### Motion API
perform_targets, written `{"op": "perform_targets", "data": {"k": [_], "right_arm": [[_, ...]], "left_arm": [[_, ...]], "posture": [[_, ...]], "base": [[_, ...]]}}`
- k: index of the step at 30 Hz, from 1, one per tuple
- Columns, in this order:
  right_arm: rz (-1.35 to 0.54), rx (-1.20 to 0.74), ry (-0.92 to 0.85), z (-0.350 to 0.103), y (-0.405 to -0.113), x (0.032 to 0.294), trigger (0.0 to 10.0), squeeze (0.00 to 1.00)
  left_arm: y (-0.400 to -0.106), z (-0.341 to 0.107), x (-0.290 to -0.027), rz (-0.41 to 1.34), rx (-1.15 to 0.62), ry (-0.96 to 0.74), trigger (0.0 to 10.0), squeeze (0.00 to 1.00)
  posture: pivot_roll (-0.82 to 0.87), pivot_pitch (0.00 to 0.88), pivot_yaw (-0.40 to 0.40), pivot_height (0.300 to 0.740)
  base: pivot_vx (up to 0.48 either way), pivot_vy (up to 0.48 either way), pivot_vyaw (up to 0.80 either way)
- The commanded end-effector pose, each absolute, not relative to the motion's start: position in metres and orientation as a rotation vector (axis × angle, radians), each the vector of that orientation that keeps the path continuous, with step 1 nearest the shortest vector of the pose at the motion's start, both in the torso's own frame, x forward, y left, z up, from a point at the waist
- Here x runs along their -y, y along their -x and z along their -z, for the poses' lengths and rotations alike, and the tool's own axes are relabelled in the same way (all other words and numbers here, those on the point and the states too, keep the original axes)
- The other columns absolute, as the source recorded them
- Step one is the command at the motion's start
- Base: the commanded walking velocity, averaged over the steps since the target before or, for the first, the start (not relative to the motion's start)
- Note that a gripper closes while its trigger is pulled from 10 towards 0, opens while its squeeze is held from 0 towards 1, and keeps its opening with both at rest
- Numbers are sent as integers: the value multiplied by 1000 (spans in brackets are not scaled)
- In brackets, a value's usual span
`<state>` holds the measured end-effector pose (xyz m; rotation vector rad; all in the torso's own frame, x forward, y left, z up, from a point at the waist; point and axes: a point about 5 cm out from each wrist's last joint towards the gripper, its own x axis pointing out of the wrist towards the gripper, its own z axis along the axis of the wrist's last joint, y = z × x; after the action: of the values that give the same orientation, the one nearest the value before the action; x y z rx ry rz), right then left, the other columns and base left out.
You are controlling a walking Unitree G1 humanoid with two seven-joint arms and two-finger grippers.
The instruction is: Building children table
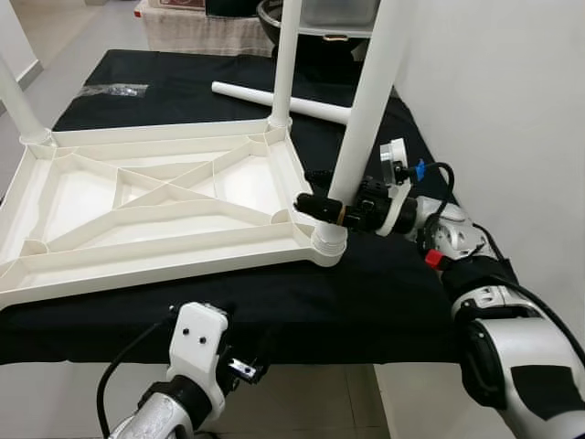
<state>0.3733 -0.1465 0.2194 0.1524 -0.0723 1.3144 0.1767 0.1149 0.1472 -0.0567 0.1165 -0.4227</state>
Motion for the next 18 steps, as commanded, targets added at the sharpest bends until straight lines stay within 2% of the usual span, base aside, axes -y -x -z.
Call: {"op": "perform_targets", "data": {"k": [1, 3, 4, 8, 9, 18], "right_arm": [[-1399, 75, -164, -221, -371, 140, 10000, 0], [-1431, 71, -172, -221, -369, 139, 9843, 0], [-1444, 76, -180, -221, -368, 138, 4667, 0], [-1450, 79, -185, -221, -368, 137, 4667, 0], [-1441, 82, -184, -219, -368, 135, 0, 0], [-1312, 107, -116, -208, -368, 124, 0, 0]], "left_arm": [[-174, -147, -114, 428, -124, 46, 10000, 0], [-174, -147, -113, 429, -124, 46, 10000, 0], [-174, -147, -113, 429, -124, 46, 10000, 0], [-174, -147, -113, 430, -123, 46, 10000, 0], [-174, -147, -113, 430, -123, 46, 10000, 0], [-175, -147, -111, 433, -119, 48, 10000, 0]], "posture": [[185, 152, -108, 740], [185, 151, -110, 740], [186, 152, -110, 740], [186, 153, -110, 740], [183, 153, -110, 740], [176, 145, -113, 740]], "base": [[0, 0, 0], [0, 0, 0], [0, 0, 0], [0, 0, 0], [0, 0, 0], [0, 0, 0]]}}
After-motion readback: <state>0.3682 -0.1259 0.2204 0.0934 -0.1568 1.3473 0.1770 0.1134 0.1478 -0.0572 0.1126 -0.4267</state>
